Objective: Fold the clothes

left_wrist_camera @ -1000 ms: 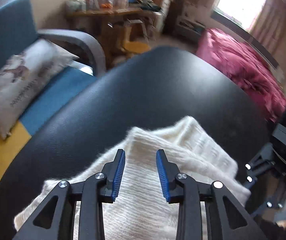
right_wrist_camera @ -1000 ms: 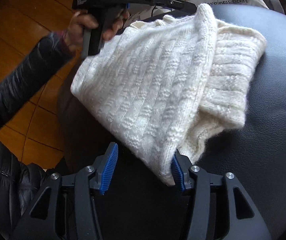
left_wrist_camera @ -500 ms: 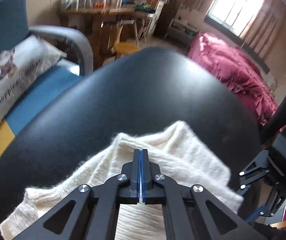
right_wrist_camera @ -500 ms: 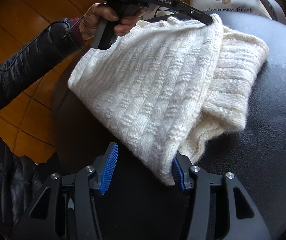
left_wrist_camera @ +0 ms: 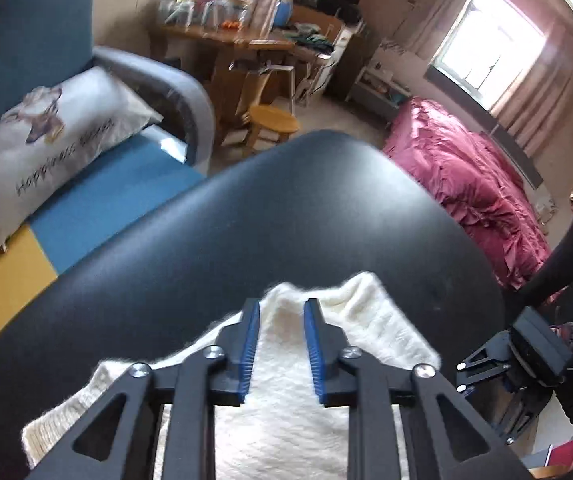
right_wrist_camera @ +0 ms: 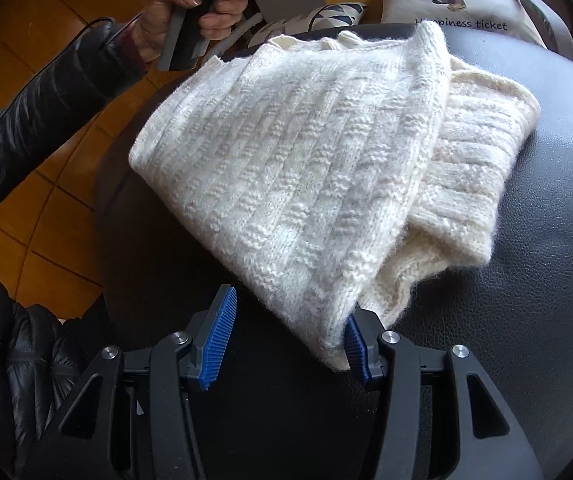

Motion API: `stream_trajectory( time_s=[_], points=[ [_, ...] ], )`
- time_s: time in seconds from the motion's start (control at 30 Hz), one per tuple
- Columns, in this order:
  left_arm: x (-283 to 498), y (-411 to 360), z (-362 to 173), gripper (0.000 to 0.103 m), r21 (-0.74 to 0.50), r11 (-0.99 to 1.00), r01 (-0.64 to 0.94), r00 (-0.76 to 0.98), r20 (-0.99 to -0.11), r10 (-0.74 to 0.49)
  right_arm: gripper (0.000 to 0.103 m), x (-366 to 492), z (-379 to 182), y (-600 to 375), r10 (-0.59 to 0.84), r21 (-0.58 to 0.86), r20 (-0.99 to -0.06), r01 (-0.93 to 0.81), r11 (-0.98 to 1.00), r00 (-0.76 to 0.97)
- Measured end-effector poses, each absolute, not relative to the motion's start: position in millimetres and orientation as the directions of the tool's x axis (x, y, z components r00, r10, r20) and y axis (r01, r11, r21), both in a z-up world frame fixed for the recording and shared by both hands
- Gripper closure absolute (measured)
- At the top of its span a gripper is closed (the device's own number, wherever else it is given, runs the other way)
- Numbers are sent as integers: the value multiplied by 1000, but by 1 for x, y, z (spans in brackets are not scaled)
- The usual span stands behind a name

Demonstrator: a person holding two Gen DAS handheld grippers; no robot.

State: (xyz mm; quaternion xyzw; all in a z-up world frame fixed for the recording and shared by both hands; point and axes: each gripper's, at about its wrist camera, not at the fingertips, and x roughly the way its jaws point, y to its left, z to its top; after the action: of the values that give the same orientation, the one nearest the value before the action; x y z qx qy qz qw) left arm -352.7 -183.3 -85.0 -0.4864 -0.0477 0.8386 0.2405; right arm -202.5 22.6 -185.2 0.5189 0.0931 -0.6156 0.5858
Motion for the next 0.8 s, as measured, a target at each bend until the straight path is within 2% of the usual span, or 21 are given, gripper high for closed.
stream_trajectory(
  time_s=[0.1,0.33,0.4,0.47,0.5,0.53,0.57,0.8],
  points=[
    [-358,-185,-102,75,-344,-864,-368,-363,-802,474,49,-205,-187,26,-636,509,-735,810,-291,234],
    [-374,-180,-125,73,-425,-823,-377,-317,-776,546,49,-207,-189,29,-663,530,-711,798,-287,234],
    [-368,-175,-116,73,-405,-825,-394,-346,-767,541,49,-208,-189,29,-666,534,-707,796,-285,236],
    [-363,-169,-106,76,-384,-827,-410,-374,-756,537,49,-208,-189,29,-667,534,-706,797,-283,237],
    [-360,-167,-102,82,-373,-828,-418,-388,-751,534,49,-209,-189,29,-666,533,-707,798,-281,237],
    [-357,-164,-97,94,-363,-829,-425,-402,-745,532,49,-209,-188,28,-663,528,-710,801,-282,235],
    [-354,-162,-92,97,-352,-830,-433,-416,-739,530,49,-207,-187,28,-659,519,-716,807,-283,229],
    [-333,-143,-59,99,-272,-835,-479,-509,-689,516,61,-202,-182,24,-622,447,-763,837,-315,174]
  ],
)
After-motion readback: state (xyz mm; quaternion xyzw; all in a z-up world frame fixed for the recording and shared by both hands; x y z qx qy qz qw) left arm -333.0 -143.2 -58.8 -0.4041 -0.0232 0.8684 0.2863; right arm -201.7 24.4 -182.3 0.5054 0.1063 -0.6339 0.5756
